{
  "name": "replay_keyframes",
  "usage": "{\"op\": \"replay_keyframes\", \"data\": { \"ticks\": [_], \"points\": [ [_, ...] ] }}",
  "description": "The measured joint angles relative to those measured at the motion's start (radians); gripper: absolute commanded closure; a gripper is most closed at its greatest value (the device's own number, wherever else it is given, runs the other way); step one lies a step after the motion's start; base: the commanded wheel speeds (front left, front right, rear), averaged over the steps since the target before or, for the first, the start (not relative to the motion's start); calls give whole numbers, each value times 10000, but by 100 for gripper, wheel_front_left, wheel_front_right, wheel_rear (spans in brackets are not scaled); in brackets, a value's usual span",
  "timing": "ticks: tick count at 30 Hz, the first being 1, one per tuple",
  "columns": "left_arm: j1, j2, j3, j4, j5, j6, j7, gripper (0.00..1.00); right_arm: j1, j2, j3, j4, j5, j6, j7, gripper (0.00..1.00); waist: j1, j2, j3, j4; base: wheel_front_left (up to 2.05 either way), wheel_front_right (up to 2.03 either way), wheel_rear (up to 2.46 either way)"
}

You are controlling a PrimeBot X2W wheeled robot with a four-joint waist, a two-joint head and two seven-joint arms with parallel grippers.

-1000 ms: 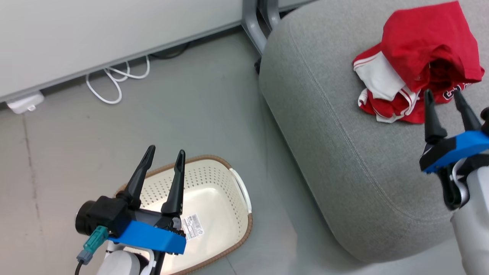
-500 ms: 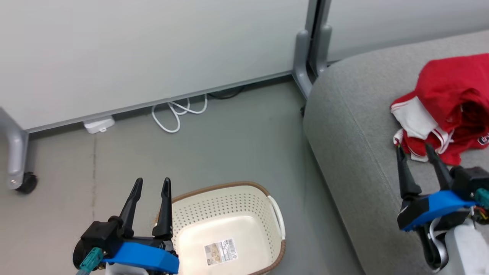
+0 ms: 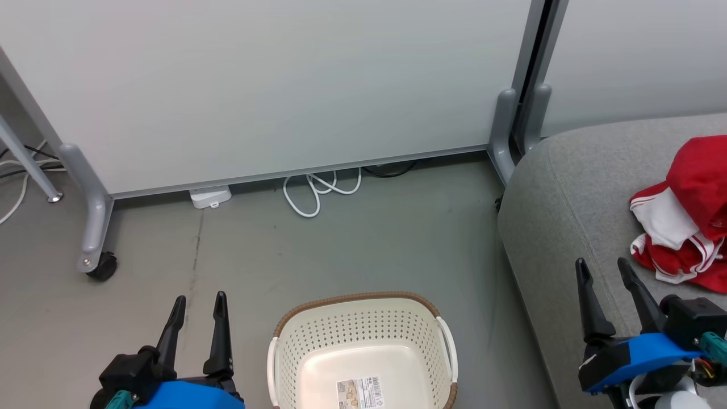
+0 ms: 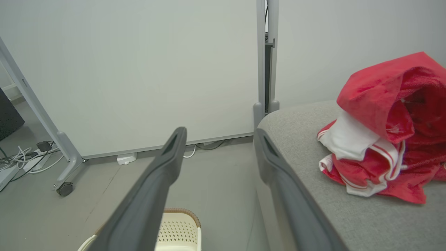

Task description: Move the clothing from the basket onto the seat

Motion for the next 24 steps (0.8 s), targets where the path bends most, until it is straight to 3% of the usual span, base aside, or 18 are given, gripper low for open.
{"op": "replay_keyframes", "data": {
  "ticks": [24],
  "points": [
    [197,15,307,416,0,0,0,0,602,201,360,-263,242,0,284,0,2,0,-143,229,0,0,0]
  ]
}}
